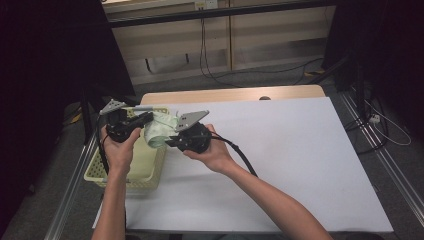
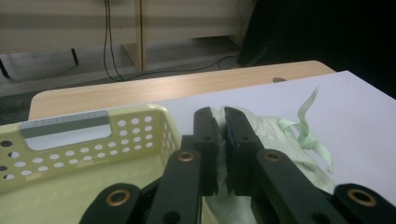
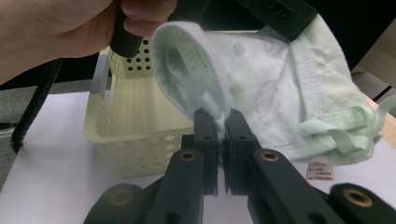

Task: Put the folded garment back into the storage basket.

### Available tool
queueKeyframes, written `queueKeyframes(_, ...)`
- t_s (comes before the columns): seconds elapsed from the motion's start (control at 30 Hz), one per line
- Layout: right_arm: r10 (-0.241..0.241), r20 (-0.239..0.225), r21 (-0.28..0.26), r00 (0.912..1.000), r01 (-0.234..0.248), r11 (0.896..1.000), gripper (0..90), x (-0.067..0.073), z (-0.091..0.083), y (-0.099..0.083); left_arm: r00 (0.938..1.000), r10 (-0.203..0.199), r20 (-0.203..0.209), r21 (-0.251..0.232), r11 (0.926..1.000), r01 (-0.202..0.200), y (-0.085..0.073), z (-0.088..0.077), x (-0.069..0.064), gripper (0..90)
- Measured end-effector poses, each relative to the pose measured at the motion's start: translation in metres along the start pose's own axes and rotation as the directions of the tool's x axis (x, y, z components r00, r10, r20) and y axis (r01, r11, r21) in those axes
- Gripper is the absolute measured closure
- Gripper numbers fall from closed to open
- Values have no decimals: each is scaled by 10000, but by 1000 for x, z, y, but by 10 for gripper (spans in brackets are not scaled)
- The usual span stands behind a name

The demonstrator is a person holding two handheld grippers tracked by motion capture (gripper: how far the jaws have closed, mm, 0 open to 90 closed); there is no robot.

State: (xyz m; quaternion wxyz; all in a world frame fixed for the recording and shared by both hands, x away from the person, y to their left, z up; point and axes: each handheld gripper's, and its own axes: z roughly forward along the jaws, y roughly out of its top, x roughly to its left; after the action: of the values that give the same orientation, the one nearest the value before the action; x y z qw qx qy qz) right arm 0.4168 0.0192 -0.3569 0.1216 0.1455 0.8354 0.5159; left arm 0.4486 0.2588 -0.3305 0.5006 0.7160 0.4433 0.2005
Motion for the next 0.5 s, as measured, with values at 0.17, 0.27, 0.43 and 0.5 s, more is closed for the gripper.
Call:
queueKeyframes(0.17, -64, -70, 32, 10000, 64, 10000, 861, 1, 6, 5, 9998, -174, -89, -110, 9998, 173, -1, -5, 7, 849)
queueKeyframes(0.27, -44, -81, 71, 10000, 45, 10000, 861, 0, 11, 7, 9997, -143, -176, -105, 9998, 141, -1, -7, 10, 849)
queueKeyframes(0.43, -48, -157, 64, 9999, 49, 10000, 861, 0, 18, 11, 9992, -303, -248, -199, 9994, 298, -2, -11, 17, 849)
queueKeyframes(0.5, -71, -200, 77, 9998, 73, 9999, 861, 1, 21, 12, 9991, -312, -303, -186, 9994, 306, -2, -12, 19, 849)
